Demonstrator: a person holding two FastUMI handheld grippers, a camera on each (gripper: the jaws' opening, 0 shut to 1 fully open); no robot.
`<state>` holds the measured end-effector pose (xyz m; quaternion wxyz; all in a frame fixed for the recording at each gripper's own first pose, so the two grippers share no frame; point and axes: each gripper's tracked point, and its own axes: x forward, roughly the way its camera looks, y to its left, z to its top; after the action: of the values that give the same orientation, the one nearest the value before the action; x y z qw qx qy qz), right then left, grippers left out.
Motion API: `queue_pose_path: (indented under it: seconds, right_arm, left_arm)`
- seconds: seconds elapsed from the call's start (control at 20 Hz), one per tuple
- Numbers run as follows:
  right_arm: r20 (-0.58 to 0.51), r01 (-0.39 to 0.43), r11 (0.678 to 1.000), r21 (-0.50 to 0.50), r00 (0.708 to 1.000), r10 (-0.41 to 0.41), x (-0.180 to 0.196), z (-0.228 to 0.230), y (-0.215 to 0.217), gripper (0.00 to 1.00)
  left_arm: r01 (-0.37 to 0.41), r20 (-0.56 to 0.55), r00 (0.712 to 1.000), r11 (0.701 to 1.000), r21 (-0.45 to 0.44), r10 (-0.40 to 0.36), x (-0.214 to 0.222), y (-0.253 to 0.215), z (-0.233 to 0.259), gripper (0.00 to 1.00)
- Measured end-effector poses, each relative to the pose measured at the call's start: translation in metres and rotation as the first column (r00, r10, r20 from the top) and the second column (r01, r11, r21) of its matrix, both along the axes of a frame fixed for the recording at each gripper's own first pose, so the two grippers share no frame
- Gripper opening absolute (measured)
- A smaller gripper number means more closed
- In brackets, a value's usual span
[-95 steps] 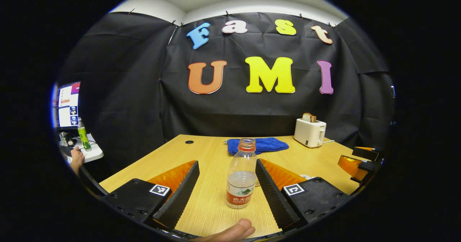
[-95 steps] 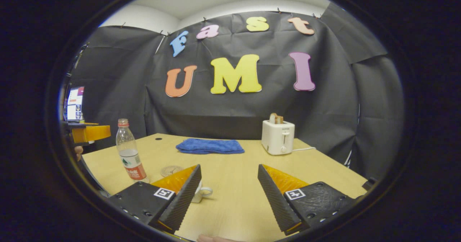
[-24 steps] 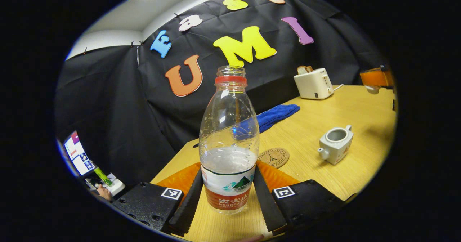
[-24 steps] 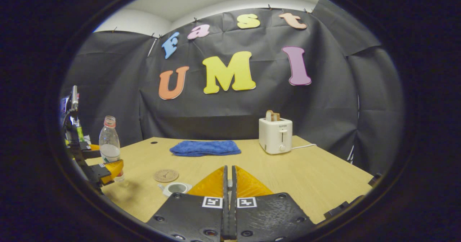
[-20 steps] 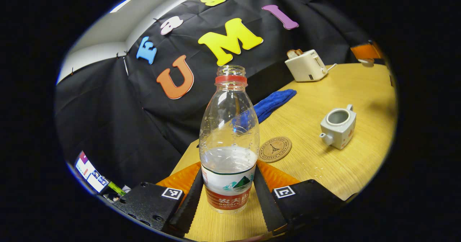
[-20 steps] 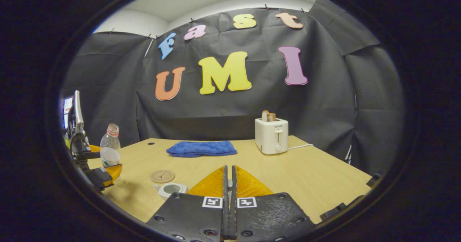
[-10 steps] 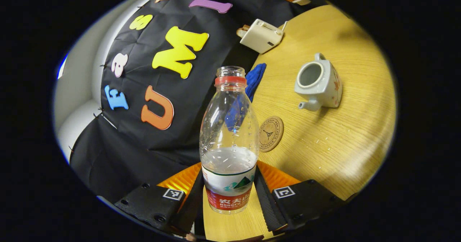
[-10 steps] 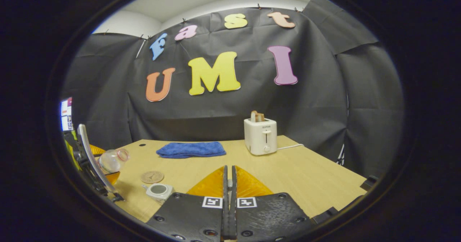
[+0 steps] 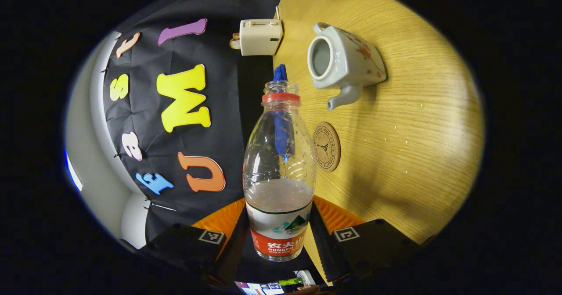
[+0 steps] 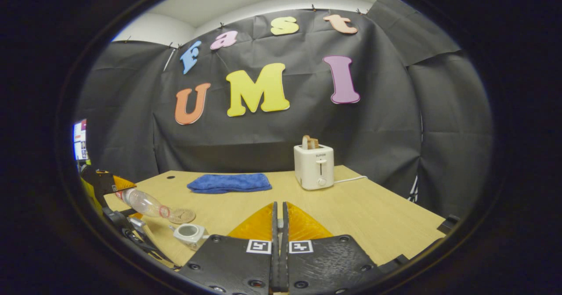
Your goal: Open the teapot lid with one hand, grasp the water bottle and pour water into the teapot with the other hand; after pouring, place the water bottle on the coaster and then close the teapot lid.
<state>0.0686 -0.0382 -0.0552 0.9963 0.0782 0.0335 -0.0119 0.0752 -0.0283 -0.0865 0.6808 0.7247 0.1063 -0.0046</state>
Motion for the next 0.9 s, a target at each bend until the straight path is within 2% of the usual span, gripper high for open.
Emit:
queue_pose_path:
  seconds: [0.2,0.25,0.3,0.4,0.6,0.65,0.7,0.85,0.9]
  right_arm:
    - [-0.013,0.009,1.000,0.008,1.000,-0.009,0.002,-0.003,-0.004,0.00]
    - [-0.018,0.012,1.000,0.011,1.000,-0.012,0.003,-0.006,-0.006,0.00]
    - [-0.021,0.012,1.000,0.013,1.000,-0.011,0.003,-0.006,-0.006,0.00]
    - [-0.030,0.017,1.000,0.014,0.999,-0.016,0.002,-0.006,-0.009,0.00]
    - [-0.024,-0.004,1.000,0.025,1.000,0.005,-0.002,-0.001,-0.004,0.00]
    - [-0.023,-0.011,0.999,0.030,1.000,0.012,-0.002,0.000,-0.003,0.00]
    - [-0.024,-0.012,1.000,0.027,1.000,0.012,-0.002,0.000,-0.003,0.00]
    - [-0.022,-0.010,1.000,0.020,1.000,0.011,-0.003,0.001,-0.004,0.00]
    - [-0.020,-0.015,1.000,0.020,1.000,0.015,-0.004,0.002,-0.003,0.02]
  left_arm:
    - [0.034,-0.018,0.999,0.994,0.105,-0.033,-0.002,-0.015,0.008,0.75]
    - [0.043,-0.020,0.999,0.990,0.132,-0.041,-0.002,-0.018,0.011,0.80]
    - [0.050,-0.024,0.999,0.986,0.161,-0.047,-0.002,-0.022,0.013,0.75]
    - [0.039,-0.039,0.999,0.977,0.209,-0.031,-0.003,-0.024,0.016,0.75]
    - [0.037,-0.049,0.999,0.946,0.322,-0.023,0.000,-0.028,0.027,0.75]
    - [0.037,-0.050,0.999,0.939,0.343,-0.021,-0.001,-0.031,0.030,0.80]
    - [0.038,-0.055,0.998,0.932,0.360,-0.020,0.000,-0.033,0.032,0.75]
    - [0.047,-0.065,0.998,0.913,0.405,-0.022,-0.003,-0.040,0.038,0.75]
    - [0.048,-0.065,0.998,0.908,0.416,-0.023,-0.002,-0.041,0.041,0.80]
